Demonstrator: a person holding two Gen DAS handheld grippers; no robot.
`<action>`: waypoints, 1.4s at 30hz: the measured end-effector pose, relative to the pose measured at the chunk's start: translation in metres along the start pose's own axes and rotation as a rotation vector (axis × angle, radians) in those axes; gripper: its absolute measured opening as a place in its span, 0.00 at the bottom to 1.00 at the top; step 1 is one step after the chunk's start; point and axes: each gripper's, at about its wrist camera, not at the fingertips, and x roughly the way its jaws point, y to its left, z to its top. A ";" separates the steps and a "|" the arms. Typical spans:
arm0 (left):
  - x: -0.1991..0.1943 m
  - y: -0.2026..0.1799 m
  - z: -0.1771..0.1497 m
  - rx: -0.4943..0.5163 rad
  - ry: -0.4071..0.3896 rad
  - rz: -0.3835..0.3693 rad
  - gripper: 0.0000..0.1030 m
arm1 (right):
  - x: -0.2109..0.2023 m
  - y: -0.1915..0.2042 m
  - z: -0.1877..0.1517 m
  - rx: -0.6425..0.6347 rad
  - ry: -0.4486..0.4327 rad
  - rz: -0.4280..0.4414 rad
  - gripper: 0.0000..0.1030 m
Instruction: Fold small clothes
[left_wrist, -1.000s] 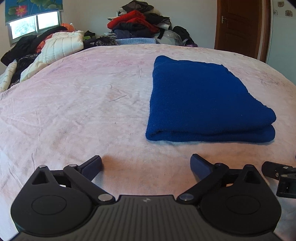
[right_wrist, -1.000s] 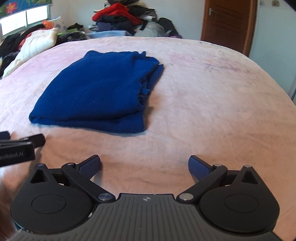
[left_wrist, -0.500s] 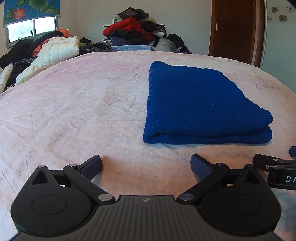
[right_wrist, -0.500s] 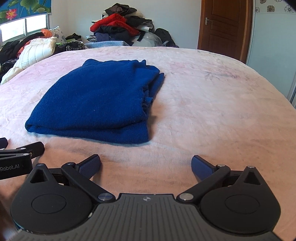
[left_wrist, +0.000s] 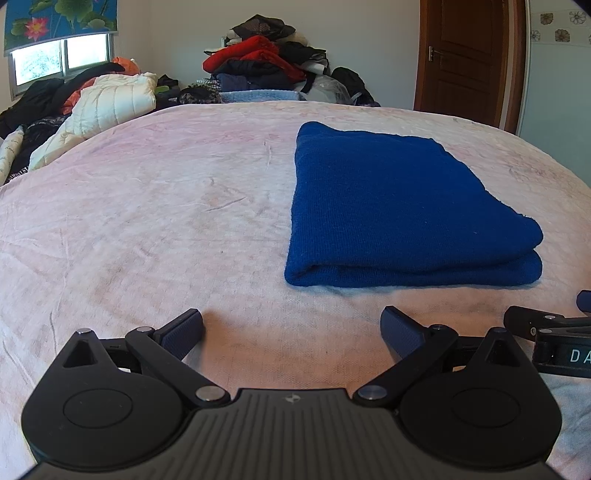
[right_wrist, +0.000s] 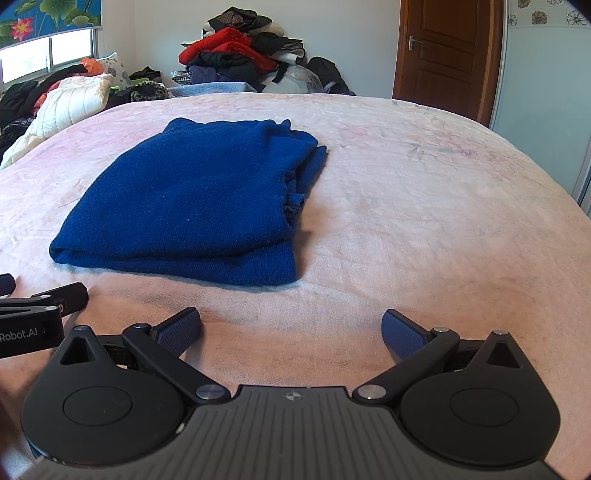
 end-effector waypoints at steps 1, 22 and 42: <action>0.000 0.000 0.000 0.000 0.000 0.000 1.00 | 0.000 0.000 0.000 0.001 0.000 -0.001 0.99; 0.002 -0.001 0.000 -0.006 -0.003 0.009 1.00 | -0.002 0.001 -0.004 0.005 -0.003 -0.006 0.99; 0.002 -0.001 0.000 -0.007 -0.003 0.010 1.00 | -0.002 0.001 -0.004 0.006 -0.003 -0.006 0.99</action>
